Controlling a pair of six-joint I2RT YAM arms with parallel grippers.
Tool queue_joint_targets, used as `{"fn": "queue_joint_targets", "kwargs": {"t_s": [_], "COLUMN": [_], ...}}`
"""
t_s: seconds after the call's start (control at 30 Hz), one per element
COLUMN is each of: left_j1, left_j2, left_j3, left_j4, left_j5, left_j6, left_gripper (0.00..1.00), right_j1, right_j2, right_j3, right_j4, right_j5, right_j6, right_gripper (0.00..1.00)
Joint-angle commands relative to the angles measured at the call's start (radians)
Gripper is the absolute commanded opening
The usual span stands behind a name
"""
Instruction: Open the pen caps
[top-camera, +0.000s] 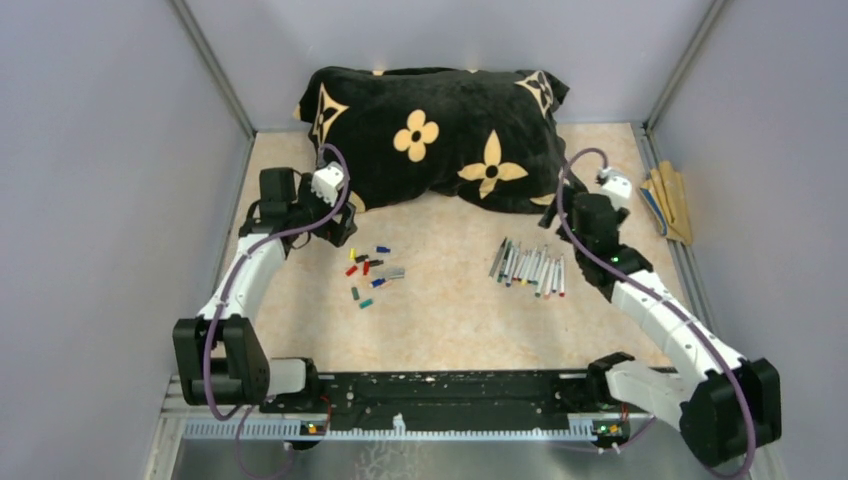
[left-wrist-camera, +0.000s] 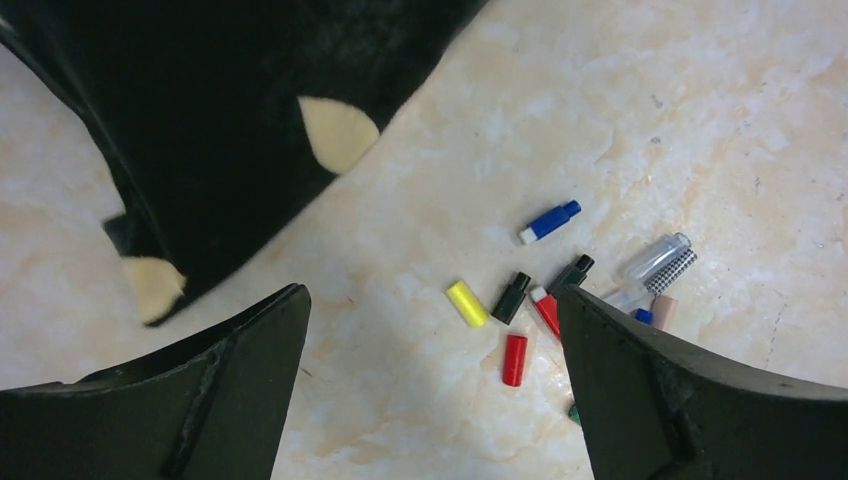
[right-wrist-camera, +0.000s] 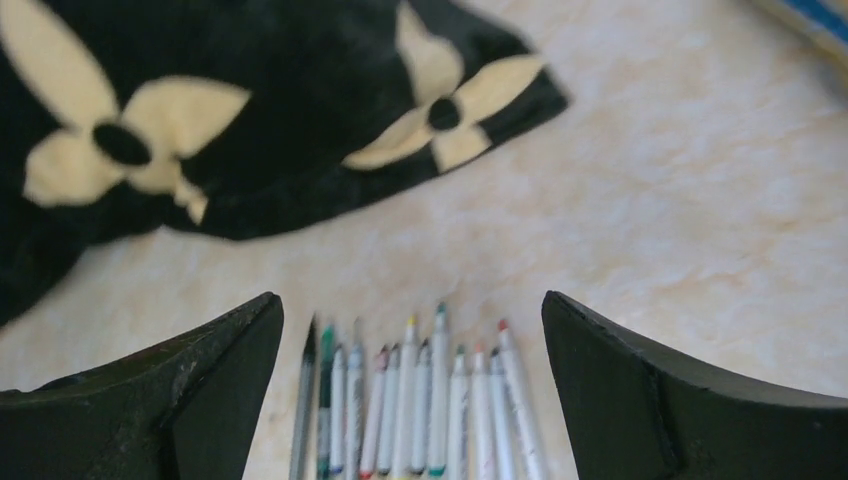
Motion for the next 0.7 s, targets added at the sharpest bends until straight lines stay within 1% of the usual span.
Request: {"fn": "queue_joint_targets", "kwargs": {"t_s": [0.0, 0.1, 0.17, 0.2, 0.23, 0.37, 0.4, 0.47, 0.6, 0.67], "left_j1": [-0.001, -0.003, -0.002, -0.002, -0.002, -0.002, -0.002, -0.001, -0.001, -0.002], "left_j2": [-0.011, 0.028, 0.068, 0.089, 0.109, 0.184, 0.195, 0.213, 0.239, 0.226], "left_j3": [-0.169, -0.244, -0.279, -0.296, -0.317, -0.392, -0.412, -0.456, -0.558, -0.588], "left_j4": [0.314, 0.47, 0.565, 0.611, 0.668, 0.881, 0.937, 1.045, 1.275, 1.305], "left_j5": [-0.073, -0.073, -0.087, -0.09, -0.091, -0.111, -0.112, -0.108, -0.101, -0.108], "left_j6": [-0.202, -0.255, -0.286, -0.292, -0.296, -0.328, -0.341, -0.369, -0.385, -0.391], "left_gripper": [0.99, 0.99, 0.99, 0.99, 0.99, 0.99, 0.99, 0.99, 0.99, 0.99], "right_j1": [-0.076, -0.077, -0.077, -0.077, -0.078, -0.081, -0.084, -0.099, -0.121, -0.138], "right_j2": [-0.112, -0.182, -0.218, -0.236, -0.249, -0.244, -0.229, -0.185, -0.043, 0.033], "right_j3": [-0.07, -0.215, -0.311, -0.357, -0.398, -0.509, -0.523, -0.538, -0.562, -0.562], "right_j4": [-0.021, 0.151, 0.301, 0.388, 0.473, 0.765, 0.798, 0.834, 0.98, 1.052], "right_j5": [0.208, 0.399, 0.525, 0.552, 0.565, 0.588, 0.599, 0.572, 0.528, 0.492], "right_j6": [0.011, -0.088, -0.144, -0.197, -0.257, -0.393, -0.393, -0.385, -0.389, -0.39], "right_gripper": [0.99, 0.99, 0.99, 0.99, 0.99, 0.99, 0.99, 0.99, 0.99, 0.99]}}
